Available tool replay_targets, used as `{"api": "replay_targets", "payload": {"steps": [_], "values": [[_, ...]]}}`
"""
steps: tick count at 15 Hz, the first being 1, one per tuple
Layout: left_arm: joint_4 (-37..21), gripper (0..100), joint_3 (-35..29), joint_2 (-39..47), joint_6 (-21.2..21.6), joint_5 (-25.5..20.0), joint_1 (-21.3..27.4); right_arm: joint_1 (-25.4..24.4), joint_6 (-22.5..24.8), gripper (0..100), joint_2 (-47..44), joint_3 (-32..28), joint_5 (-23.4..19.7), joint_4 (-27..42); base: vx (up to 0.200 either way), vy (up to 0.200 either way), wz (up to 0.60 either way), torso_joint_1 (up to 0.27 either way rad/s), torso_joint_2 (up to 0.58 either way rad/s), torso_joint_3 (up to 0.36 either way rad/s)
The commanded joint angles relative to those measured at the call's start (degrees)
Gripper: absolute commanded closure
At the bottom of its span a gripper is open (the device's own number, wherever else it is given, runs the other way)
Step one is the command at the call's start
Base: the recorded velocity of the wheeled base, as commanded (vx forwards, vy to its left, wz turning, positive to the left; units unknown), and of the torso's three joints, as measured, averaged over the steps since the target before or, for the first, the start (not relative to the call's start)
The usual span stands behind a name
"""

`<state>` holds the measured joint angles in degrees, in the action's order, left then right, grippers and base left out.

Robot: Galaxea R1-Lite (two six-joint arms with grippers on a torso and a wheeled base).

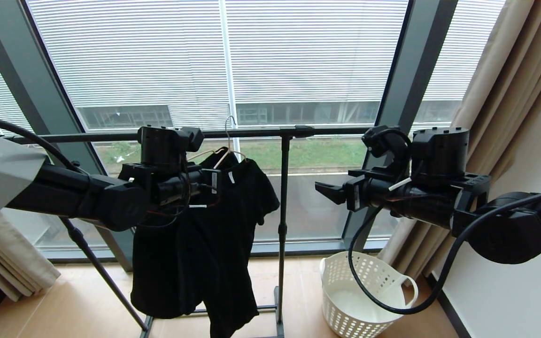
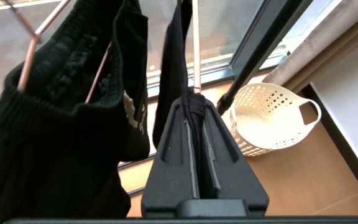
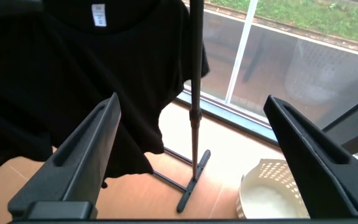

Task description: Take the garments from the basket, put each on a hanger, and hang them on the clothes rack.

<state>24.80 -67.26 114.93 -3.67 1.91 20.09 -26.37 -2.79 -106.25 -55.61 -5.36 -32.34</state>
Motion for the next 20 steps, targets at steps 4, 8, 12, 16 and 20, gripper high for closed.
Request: {"api": "replay_targets", "payload": {"steps": [4,8,12,16,20], "values": [[0.0,100,-0.1,1.0,-1.2,0.2,0.1,-0.7,0.0,0,-1.3,0.1,2.2,-0.4,0.000,0.000,0.00,0.000,0.00,0.000],[0.0,100,0.1,0.9,-1.3,0.2,0.2,-0.8,0.2,0,-1.4,0.3,2.3,-0.4,0.000,0.000,0.00,0.000,0.00,0.000],[0.1,0,0.5,0.6,-1.3,0.4,0.3,-1.2,0.2,0,-1.1,0.4,2.3,-0.5,0.000,0.000,0.00,0.000,0.00,0.000],[0.0,0,3.6,-2.0,-1.3,0.1,0.3,-1.2,0.2,0,-1.3,0.4,2.4,-0.5,0.000,0.000,0.00,0.000,0.00,0.000],[-0.2,0,14.0,-12.0,-1.2,0.4,0.5,-1.2,0.2,0,0.3,1.5,3.3,-0.5,0.000,0.000,0.00,0.000,0.00,0.000]]}}
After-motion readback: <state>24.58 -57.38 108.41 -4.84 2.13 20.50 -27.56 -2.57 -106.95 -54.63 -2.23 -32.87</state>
